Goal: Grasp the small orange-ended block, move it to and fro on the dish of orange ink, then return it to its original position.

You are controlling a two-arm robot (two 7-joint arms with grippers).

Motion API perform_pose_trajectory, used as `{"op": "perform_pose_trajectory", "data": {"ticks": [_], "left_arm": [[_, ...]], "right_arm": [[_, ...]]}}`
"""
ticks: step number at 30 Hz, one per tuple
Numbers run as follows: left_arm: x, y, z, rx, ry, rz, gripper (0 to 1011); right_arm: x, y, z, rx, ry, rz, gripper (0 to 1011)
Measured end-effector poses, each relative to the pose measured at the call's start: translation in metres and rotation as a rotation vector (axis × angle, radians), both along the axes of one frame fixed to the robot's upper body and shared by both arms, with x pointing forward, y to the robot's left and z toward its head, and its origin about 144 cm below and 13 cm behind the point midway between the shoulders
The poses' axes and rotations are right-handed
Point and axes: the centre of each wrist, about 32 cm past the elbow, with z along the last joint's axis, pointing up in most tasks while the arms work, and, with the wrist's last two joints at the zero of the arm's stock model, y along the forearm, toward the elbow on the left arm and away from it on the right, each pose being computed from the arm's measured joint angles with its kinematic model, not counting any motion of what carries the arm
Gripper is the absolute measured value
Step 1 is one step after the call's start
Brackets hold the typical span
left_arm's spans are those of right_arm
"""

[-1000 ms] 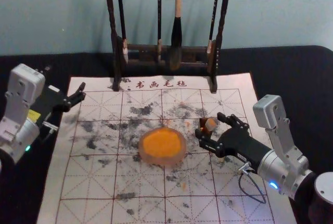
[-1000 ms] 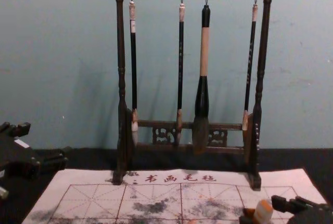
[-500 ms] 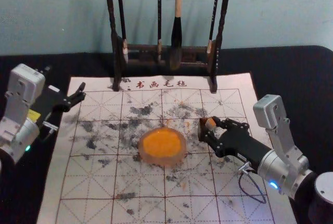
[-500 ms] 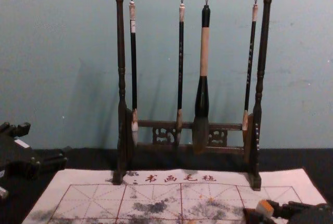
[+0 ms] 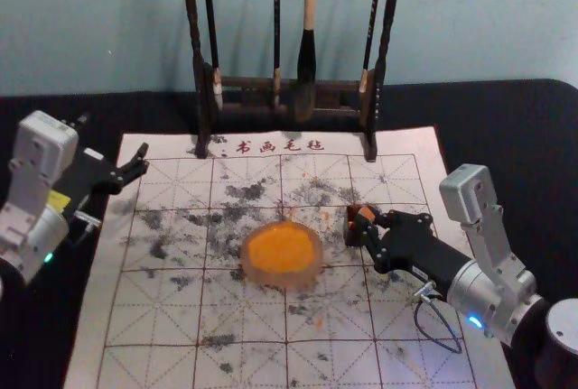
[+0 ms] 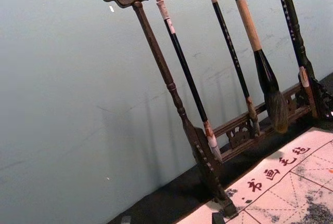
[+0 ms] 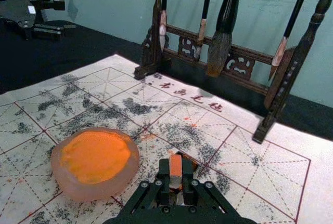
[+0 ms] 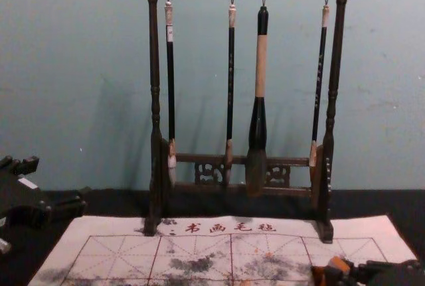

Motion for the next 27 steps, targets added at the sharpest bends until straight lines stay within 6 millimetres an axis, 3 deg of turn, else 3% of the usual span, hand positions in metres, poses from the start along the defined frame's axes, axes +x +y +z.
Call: {"op": "perform_pose_trajectory", "data": {"ticks": [15,27], "left_arm": [[0.0,0.0,0.0,0.0,0.0,0.0,1001],[0.0,0.0,0.0,0.0,0.0,0.0,1001]], "right_arm": [[0.003,-0.001,0.007,0.033,0.017,-0.019,108],[0.011,-0.009,0.041,0.068,0.011,0.034,108]]}}
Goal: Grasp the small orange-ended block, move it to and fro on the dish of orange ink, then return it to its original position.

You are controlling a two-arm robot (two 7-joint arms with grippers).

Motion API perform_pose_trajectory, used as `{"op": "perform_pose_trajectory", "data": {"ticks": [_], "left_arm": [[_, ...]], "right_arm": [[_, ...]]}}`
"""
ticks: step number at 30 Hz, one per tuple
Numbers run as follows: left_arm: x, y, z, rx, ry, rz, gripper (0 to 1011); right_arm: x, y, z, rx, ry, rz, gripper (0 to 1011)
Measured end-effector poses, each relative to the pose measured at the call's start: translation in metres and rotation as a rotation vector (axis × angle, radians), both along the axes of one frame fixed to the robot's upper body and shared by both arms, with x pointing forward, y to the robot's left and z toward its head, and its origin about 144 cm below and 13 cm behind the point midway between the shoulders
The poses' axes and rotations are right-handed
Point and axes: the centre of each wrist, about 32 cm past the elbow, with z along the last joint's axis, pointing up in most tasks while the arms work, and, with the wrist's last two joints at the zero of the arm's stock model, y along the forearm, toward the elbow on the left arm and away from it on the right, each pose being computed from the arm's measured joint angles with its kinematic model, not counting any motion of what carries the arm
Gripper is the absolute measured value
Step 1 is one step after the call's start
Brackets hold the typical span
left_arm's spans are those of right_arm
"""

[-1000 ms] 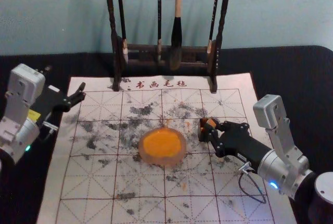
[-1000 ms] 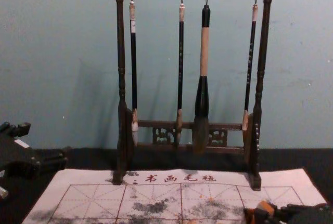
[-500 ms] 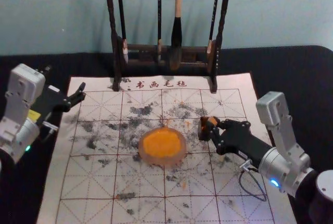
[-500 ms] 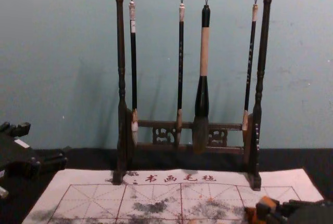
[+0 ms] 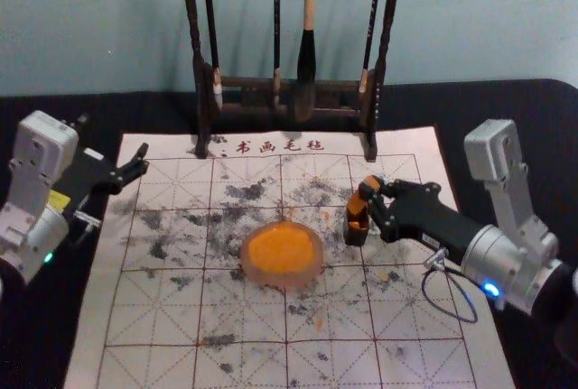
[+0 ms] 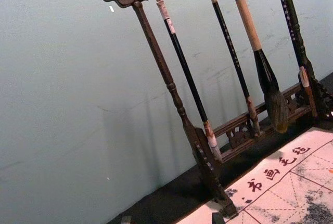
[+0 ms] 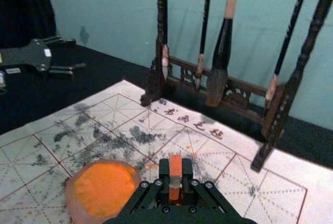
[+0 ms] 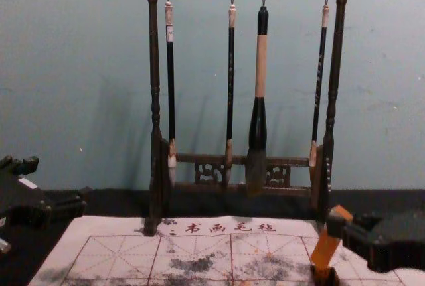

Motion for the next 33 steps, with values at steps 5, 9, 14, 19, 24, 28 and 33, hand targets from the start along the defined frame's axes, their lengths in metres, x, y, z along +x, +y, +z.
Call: {"op": "perform_pose_trajectory", "data": {"ticks": [5,9,14,19,24,28,33], "left_arm": [[0.0,0.0,0.0,0.0,0.0,0.0,1001],[0.0,0.0,0.0,0.0,0.0,0.0,1001],[0.0,0.0,0.0,0.0,0.0,0.0,1001],[0.0,0.0,0.0,0.0,0.0,0.0,1001],[0.0,0.0,0.0,0.0,0.0,0.0,1001],[0.0,0.0,0.0,0.0,0.0,0.0,1001],[0.0,0.0,0.0,0.0,0.0,0.0,1001]], "right_arm": [[0.005,-0.003,0.018,-0.015,-0.005,0.039,108],[0.013,-0.003,0.03,-0.018,-0.006,0.082,108],[0.026,0.001,0.038,-0.005,0.026,0.136,108],[0.044,0.011,0.043,-0.025,0.059,0.196,108],[0.056,0.019,0.044,-0.044,0.096,0.25,108],[0.066,0.026,0.045,-0.064,0.129,0.304,108],[0.077,0.032,0.044,-0.07,0.185,0.357,108]]}}
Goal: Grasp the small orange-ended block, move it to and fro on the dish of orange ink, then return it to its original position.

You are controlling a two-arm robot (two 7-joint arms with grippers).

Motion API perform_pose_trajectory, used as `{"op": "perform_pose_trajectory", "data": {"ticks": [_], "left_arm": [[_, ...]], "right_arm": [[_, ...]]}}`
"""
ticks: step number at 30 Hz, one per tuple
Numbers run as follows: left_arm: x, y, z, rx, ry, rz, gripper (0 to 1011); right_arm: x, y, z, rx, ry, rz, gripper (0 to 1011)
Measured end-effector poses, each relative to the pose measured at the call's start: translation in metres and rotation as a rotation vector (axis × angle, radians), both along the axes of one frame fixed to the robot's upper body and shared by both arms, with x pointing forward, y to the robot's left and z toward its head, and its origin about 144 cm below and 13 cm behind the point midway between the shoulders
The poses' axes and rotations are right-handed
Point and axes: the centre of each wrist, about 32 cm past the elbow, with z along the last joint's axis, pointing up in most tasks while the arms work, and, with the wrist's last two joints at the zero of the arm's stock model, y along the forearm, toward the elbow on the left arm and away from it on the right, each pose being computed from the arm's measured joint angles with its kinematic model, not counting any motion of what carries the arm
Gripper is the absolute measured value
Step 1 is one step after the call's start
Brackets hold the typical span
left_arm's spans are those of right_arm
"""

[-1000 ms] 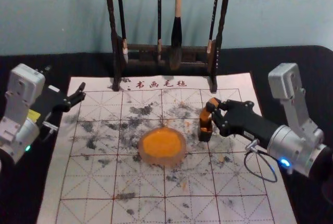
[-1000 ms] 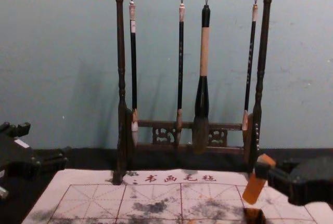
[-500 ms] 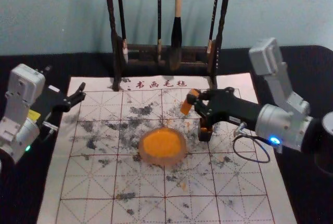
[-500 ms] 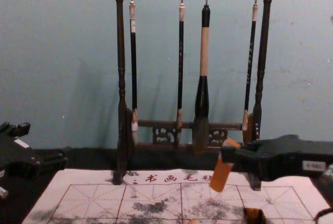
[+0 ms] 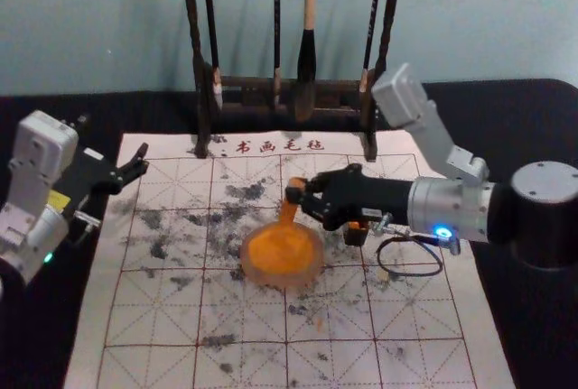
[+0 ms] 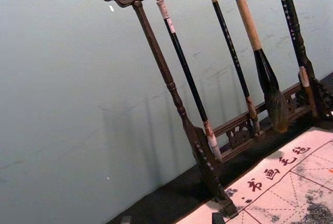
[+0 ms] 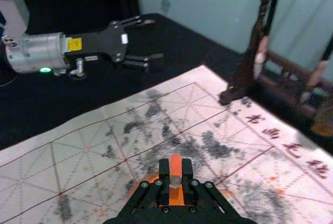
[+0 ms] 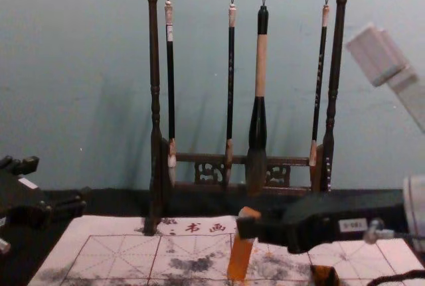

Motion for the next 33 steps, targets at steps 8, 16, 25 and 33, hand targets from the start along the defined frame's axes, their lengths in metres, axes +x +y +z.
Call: {"op": "perform_pose_trajectory", "data": {"ticks": [8,16,25,33], "left_arm": [[0.0,0.0,0.0,0.0,0.0,0.0,1001],[0.0,0.0,0.0,0.0,0.0,0.0,1001],[0.0,0.0,0.0,0.0,0.0,0.0,1002],[0.0,0.0,0.0,0.0,0.0,0.0,1001]], "right_arm": [[0.009,0.007,-0.001,-0.027,0.059,0.038,108],[0.014,0.011,0.0,-0.072,0.06,0.047,108],[0.019,0.016,-0.003,-0.114,0.03,0.039,108],[0.021,0.019,-0.005,-0.141,0.01,0.036,108]]}}
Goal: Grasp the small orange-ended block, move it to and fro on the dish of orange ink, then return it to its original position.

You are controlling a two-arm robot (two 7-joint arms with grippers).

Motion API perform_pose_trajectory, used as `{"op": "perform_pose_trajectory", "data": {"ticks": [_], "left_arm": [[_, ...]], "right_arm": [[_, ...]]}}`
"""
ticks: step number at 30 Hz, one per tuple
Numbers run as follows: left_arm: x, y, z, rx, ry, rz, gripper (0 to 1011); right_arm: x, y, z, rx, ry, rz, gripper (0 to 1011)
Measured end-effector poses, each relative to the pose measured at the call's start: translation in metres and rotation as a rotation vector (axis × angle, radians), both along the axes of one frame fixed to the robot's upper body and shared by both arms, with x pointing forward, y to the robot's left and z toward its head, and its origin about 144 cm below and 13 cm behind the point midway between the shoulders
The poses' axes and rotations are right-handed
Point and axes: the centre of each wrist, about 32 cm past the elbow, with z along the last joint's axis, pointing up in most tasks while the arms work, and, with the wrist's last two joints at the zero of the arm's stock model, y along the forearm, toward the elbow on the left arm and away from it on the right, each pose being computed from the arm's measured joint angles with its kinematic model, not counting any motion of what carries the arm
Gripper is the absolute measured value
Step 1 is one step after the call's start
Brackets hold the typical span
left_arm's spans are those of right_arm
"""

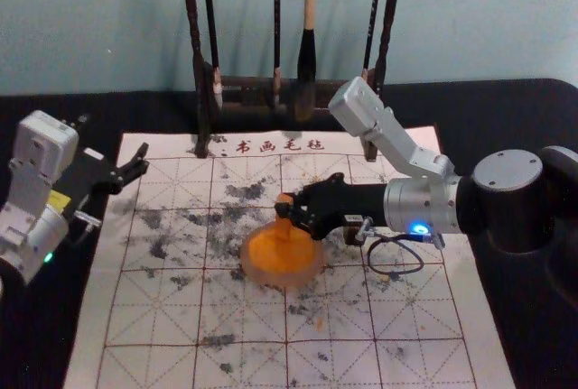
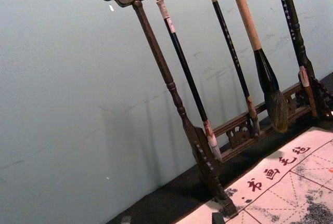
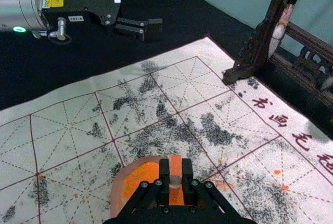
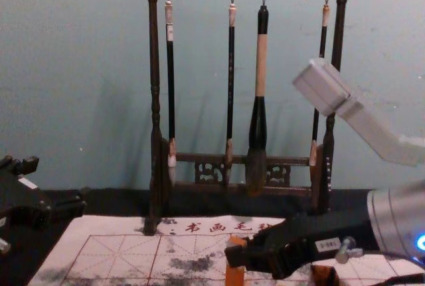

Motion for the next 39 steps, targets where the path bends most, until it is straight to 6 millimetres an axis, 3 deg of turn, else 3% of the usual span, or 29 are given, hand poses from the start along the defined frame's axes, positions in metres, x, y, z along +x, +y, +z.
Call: {"op": "perform_pose_trajectory", "data": {"ticks": [39], "left_arm": [[0.0,0.0,0.0,0.0,0.0,0.0,1001]], "right_arm": [[-0.0003,-0.0043,0.0063,-0.044,-0.018,0.007,108]]}}
